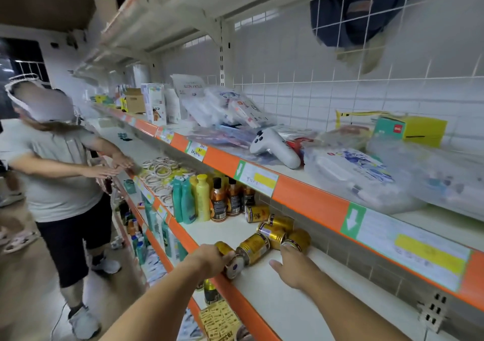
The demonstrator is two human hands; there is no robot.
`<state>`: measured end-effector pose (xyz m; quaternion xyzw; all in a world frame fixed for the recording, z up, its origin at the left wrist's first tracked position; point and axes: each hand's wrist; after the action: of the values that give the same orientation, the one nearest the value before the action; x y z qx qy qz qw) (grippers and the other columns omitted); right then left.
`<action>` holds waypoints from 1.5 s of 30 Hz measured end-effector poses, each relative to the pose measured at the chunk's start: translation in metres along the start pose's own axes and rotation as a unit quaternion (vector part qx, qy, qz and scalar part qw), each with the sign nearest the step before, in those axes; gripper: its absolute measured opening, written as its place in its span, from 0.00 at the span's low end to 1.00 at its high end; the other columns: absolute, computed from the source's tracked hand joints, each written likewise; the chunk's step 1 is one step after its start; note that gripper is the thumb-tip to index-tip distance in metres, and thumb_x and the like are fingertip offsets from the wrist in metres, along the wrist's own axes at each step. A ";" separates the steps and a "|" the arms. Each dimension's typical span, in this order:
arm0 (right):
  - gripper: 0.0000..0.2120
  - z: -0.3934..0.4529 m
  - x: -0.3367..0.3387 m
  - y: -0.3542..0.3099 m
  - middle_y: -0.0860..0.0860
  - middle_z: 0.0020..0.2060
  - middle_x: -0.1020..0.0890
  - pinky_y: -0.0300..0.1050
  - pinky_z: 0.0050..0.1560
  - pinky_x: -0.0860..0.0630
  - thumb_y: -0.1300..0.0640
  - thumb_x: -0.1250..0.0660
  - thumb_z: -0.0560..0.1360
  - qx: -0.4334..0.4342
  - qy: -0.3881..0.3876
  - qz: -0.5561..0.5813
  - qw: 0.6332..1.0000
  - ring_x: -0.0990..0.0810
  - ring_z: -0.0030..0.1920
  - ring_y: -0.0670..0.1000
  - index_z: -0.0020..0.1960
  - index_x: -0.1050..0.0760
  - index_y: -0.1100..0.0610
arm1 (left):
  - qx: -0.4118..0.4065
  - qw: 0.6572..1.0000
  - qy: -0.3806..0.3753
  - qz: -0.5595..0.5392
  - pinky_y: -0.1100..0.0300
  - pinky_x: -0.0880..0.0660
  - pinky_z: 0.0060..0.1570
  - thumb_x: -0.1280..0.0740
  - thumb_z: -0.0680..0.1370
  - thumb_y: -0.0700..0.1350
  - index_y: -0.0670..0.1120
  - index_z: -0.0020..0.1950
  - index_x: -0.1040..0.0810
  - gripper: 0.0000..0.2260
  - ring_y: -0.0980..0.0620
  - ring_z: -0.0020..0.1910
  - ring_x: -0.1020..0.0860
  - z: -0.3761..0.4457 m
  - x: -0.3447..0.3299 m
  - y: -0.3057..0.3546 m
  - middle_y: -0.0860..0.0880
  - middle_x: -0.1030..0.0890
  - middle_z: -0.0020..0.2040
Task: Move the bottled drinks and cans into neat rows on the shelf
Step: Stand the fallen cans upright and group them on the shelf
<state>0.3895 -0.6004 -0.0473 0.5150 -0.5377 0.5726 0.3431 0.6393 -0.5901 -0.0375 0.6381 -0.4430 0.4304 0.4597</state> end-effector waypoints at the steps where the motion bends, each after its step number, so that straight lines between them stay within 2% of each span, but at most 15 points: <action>1: 0.29 0.004 0.001 -0.002 0.55 0.75 0.34 0.53 0.69 0.31 0.40 0.45 0.82 -0.003 0.000 0.005 1.000 0.33 0.73 0.57 0.76 0.38 0.58 | 0.005 1.000 0.007 0.008 0.56 0.30 0.33 0.47 0.77 0.73 0.48 0.36 0.27 0.30 0.50 0.35 0.24 0.004 0.001 -0.001 0.49 0.24 0.35; 4: 0.28 0.014 0.002 -0.009 0.55 0.73 0.31 0.52 0.68 0.30 0.40 0.44 0.82 -0.013 0.003 0.029 0.999 0.31 0.72 0.57 0.75 0.35 0.57 | 0.018 1.000 0.016 0.019 0.56 0.29 0.35 0.46 0.76 0.74 0.48 0.37 0.26 0.30 0.50 0.36 0.24 0.013 0.002 -0.001 0.50 0.24 0.35; 6: 0.26 0.019 0.001 -0.014 0.55 0.68 0.25 0.51 0.63 0.27 0.40 0.43 0.81 -0.023 0.012 0.044 0.999 0.26 0.66 0.56 0.70 0.30 0.56 | 0.035 0.999 -0.002 -0.007 0.57 0.27 0.35 0.45 0.75 0.73 0.47 0.39 0.24 0.31 0.49 0.37 0.21 0.020 0.001 0.000 0.49 0.21 0.36; 9: 0.25 0.024 -0.003 -0.021 0.55 0.62 0.22 0.49 0.58 0.25 0.39 0.43 0.81 -0.038 0.008 0.052 0.998 0.24 0.61 0.56 0.66 0.27 0.57 | 0.074 0.991 -0.047 -0.102 0.59 0.22 0.27 0.41 0.73 0.73 0.42 0.42 0.22 0.33 0.48 0.29 0.17 0.029 -0.003 0.002 0.45 0.17 0.36; 11: 0.24 0.028 -0.007 -0.025 0.54 0.60 0.21 0.48 0.56 0.25 0.38 0.43 0.80 -0.046 0.004 0.064 0.997 0.23 0.60 0.55 0.64 0.27 0.56 | 0.087 0.984 -0.059 -0.141 0.60 0.24 0.23 0.39 0.72 0.73 0.42 0.41 0.22 0.32 0.47 0.25 0.18 0.034 -0.004 0.003 0.43 0.16 0.34; 15: 0.21 0.036 -0.017 -0.036 0.52 0.53 0.19 0.47 0.52 0.24 0.39 0.42 0.80 -0.071 0.002 0.116 0.991 0.21 0.54 0.54 0.57 0.24 0.55 | 0.099 0.978 -0.050 -0.176 0.61 0.25 0.25 0.38 0.70 0.75 0.46 0.39 0.25 0.31 0.48 0.32 0.17 0.042 -0.007 0.007 0.47 0.18 0.39; 21: 0.24 0.049 -0.024 -0.052 0.57 0.55 0.18 0.44 0.47 0.29 0.41 0.42 0.81 -0.117 0.017 0.181 0.976 0.20 0.56 0.58 0.58 0.22 0.61 | 0.062 0.989 -0.049 -0.127 0.61 0.30 0.28 0.36 0.71 0.74 0.51 0.36 0.26 0.26 0.54 0.32 0.23 0.048 -0.004 0.007 0.52 0.23 0.36; 24: 0.22 0.055 -0.024 -0.055 0.57 0.53 0.18 0.43 0.46 0.29 0.43 0.39 0.81 -0.159 0.035 0.245 0.956 0.21 0.50 0.57 0.57 0.22 0.62 | 0.031 0.991 -0.072 -0.110 0.61 0.30 0.30 0.37 0.72 0.73 0.51 0.45 0.22 0.25 0.55 0.32 0.23 0.054 -0.003 0.005 0.52 0.23 0.37; 26: 0.21 0.059 -0.025 -0.057 0.57 0.52 0.18 0.44 0.46 0.27 0.44 0.38 0.80 -0.186 0.044 0.277 0.942 0.22 0.49 0.56 0.58 0.24 0.61 | 0.031 0.988 -0.085 -0.125 0.61 0.28 0.27 0.35 0.72 0.72 0.50 0.50 0.20 0.26 0.53 0.30 0.21 0.058 -0.003 0.005 0.50 0.21 0.38; 29: 0.21 0.065 -0.028 -0.060 0.57 0.55 0.19 0.45 0.48 0.25 0.46 0.37 0.80 -0.204 0.051 0.295 0.932 0.20 0.53 0.57 0.62 0.24 0.62 | 0.046 0.984 -0.092 -0.148 0.58 0.18 0.33 0.31 0.71 0.70 0.47 0.41 0.22 0.25 0.50 0.27 0.19 0.060 -0.001 0.005 0.48 0.19 0.36; 33: 0.19 0.069 -0.029 -0.056 0.58 0.62 0.20 0.48 0.56 0.25 0.50 0.38 0.81 -0.165 0.060 0.211 0.962 0.22 0.61 0.59 0.67 0.27 0.60 | 0.080 0.970 -0.103 -0.206 0.55 0.17 0.32 0.25 0.69 0.66 0.44 0.41 0.24 0.25 0.46 0.28 0.17 0.062 -0.001 0.003 0.44 0.17 0.37; 35: 0.22 0.071 -0.031 -0.051 0.57 0.65 0.22 0.49 0.59 0.26 0.52 0.38 0.80 -0.129 0.064 0.175 0.974 0.23 0.64 0.59 0.74 0.32 0.55 | 0.085 0.968 -0.106 -0.211 0.53 0.16 0.35 0.25 0.69 0.66 0.44 0.41 0.25 0.25 0.45 0.32 0.16 0.063 -0.002 0.003 0.44 0.17 0.39; 40: 0.34 0.070 -0.031 -0.038 0.56 0.68 0.33 0.49 0.57 0.24 0.60 0.40 0.78 -0.044 0.016 0.044 0.998 0.25 0.62 0.60 0.79 0.45 0.38 | 0.115 0.952 -0.113 -0.258 0.55 0.21 0.23 0.21 0.66 0.63 0.41 0.44 0.26 0.27 0.44 0.26 0.18 0.066 -0.004 0.003 0.41 0.18 0.40; 43: 0.37 0.070 -0.025 -0.039 0.54 0.72 0.39 0.52 0.65 0.27 0.64 0.37 0.76 -0.016 0.009 -0.026 0.999 0.30 0.69 0.60 0.80 0.45 0.44 | 0.114 0.954 -0.121 -0.250 0.55 0.21 0.24 0.22 0.67 0.63 0.40 0.43 0.26 0.27 0.44 0.26 0.18 0.066 -0.001 0.004 0.41 0.18 0.38; 45: 0.36 0.072 -0.022 -0.041 0.53 0.76 0.42 0.52 0.69 0.30 0.65 0.34 0.75 0.014 0.026 -0.073 0.997 0.37 0.74 0.58 0.80 0.42 0.51 | 0.096 0.958 -0.122 -0.243 0.51 0.16 0.34 0.23 0.69 0.63 0.43 0.41 0.27 0.25 0.42 0.35 0.15 0.066 0.000 0.007 0.41 0.19 0.40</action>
<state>0.4493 -0.6585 -0.0656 0.5428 -0.4816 0.5664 0.3908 0.6423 -0.6553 -0.0497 0.8153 -0.2841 0.2648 0.4296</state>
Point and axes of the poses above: each hand's wrist, its own z-axis towards the middle knuckle, its own x-axis out of the back of the hand, y = z × x
